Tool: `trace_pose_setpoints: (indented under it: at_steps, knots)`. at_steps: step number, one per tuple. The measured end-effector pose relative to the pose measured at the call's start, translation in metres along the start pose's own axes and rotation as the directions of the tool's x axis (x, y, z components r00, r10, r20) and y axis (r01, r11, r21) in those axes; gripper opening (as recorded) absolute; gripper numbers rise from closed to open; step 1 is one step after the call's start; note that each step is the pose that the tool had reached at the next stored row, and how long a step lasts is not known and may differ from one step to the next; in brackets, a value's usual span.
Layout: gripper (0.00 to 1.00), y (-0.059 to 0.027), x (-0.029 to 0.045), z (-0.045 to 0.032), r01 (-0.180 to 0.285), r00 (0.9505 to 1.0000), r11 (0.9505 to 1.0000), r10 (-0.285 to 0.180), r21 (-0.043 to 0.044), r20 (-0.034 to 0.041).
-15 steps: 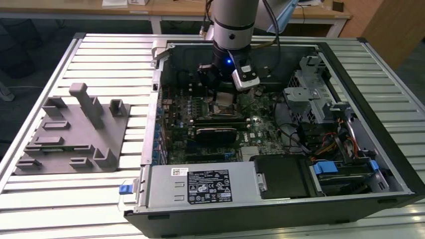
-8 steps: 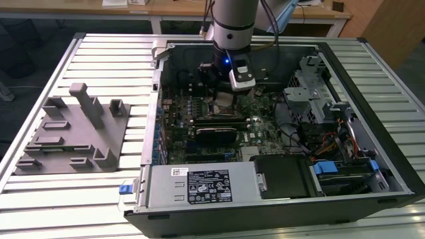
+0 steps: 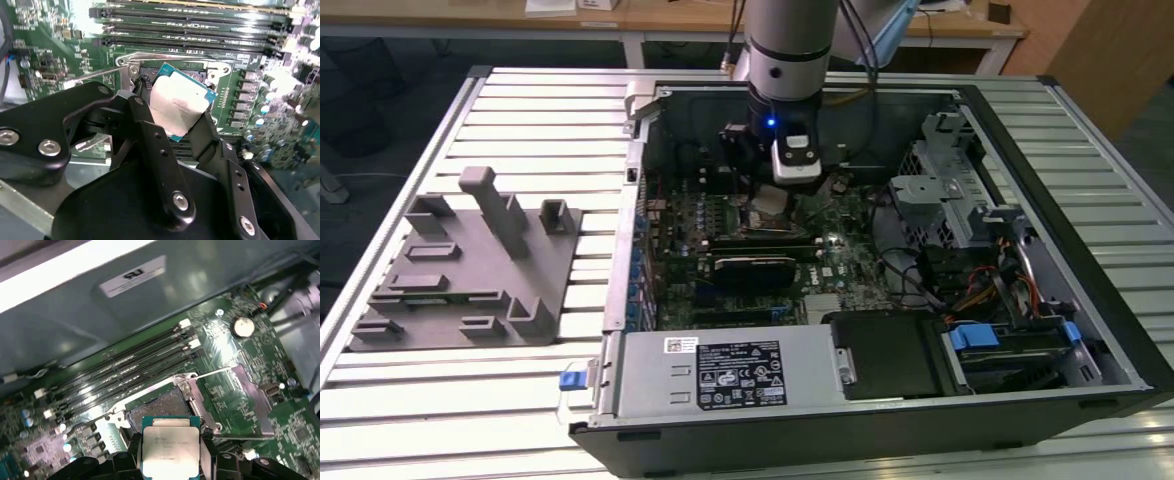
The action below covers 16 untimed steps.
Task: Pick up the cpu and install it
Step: 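Place the cpu into insertion slot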
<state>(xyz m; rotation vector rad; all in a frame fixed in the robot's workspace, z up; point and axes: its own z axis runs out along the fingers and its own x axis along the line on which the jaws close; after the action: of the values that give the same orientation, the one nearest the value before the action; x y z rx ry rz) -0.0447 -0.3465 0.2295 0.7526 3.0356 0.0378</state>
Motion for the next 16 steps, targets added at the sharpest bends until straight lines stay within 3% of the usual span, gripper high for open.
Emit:
trace_pose_setpoints:
  at_steps: [4,8,12,16]
  knots:
    - [0.55,0.0000,0.0000,0.0005,-0.072,0.9974,0.9974,0.072,0.0004,0.0020]
    - [0.55,0.0000,0.0000,0.0011,-0.145,0.9894,0.9894,0.145,0.0008,0.0040]
    - [0.55,0.0000,0.0000,0.0017,-0.216,0.9765,0.9765,0.216,0.0009,0.0060]
    - [0.55,0.0000,0.0000,0.0022,-0.287,0.9579,0.9580,0.287,0.0010,0.0080]
